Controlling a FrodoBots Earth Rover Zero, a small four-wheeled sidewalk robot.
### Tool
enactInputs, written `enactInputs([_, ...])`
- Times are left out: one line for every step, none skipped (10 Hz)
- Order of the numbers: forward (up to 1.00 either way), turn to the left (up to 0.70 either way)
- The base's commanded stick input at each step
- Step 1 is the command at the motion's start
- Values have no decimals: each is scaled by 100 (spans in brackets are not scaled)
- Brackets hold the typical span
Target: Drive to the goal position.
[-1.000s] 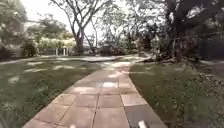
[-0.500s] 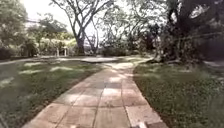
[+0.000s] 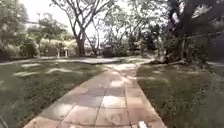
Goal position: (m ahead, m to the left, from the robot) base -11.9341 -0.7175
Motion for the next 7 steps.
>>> enactInputs([70, -30])
enactInputs([70, -9])
enactInputs([70, 0])
enactInputs([70, 0])
enactInputs([70, 0])
enactInputs([70, -1])
enactInputs([70, -5])
